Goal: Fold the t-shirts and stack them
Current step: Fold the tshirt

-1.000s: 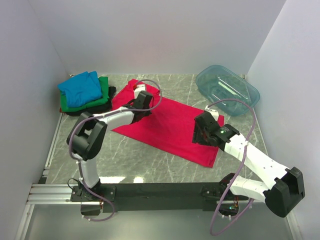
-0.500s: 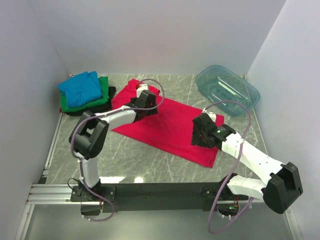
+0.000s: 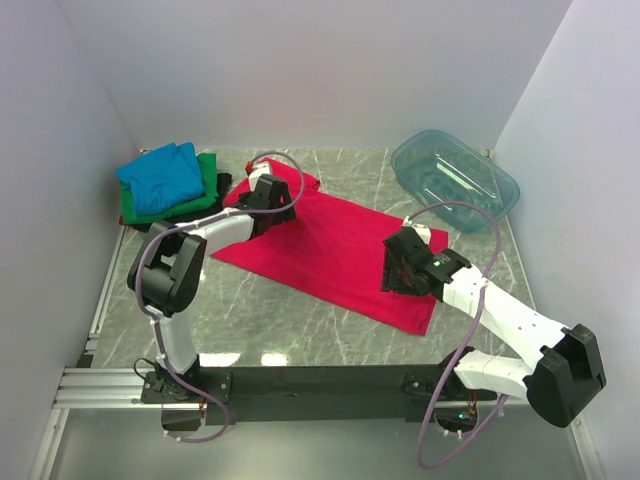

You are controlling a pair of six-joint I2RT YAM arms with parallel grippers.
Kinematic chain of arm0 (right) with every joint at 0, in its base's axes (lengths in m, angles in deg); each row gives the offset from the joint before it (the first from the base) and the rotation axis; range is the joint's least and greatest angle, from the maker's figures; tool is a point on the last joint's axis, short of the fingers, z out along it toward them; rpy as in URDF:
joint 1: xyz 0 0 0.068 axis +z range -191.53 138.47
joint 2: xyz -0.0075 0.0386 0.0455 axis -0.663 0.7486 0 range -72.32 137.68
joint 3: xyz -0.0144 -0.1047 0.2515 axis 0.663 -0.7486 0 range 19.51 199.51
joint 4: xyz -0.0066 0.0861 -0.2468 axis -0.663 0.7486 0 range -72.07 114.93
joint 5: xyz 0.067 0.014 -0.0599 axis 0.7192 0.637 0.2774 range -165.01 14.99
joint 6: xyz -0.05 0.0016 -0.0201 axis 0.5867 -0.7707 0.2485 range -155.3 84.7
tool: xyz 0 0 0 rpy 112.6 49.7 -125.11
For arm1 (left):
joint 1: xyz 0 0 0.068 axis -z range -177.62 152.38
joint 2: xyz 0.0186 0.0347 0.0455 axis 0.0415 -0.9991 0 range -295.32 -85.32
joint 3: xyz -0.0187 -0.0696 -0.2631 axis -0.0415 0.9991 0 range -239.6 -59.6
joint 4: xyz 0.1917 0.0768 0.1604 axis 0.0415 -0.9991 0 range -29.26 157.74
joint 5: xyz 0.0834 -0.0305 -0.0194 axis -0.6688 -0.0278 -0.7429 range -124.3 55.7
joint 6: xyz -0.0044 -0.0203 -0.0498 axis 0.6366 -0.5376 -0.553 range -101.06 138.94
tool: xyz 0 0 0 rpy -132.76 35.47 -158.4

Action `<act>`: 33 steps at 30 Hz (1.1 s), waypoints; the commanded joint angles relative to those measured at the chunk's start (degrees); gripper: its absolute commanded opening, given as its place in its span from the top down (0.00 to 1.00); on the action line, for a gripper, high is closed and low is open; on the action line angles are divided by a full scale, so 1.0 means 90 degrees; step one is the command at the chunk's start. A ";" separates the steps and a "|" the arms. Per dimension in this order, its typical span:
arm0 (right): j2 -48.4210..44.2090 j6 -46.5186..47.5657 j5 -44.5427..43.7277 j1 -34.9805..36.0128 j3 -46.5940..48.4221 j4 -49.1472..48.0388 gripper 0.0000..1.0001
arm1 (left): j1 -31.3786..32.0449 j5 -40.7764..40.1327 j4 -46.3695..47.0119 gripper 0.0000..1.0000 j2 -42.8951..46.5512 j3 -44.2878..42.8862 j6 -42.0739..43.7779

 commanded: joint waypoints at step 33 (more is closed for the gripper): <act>-0.0271 -0.0177 -0.0014 0.0239 -0.0181 -0.0014 0.41 | -0.0349 -0.0337 0.0885 0.15 -0.1285 -0.2061 0.1027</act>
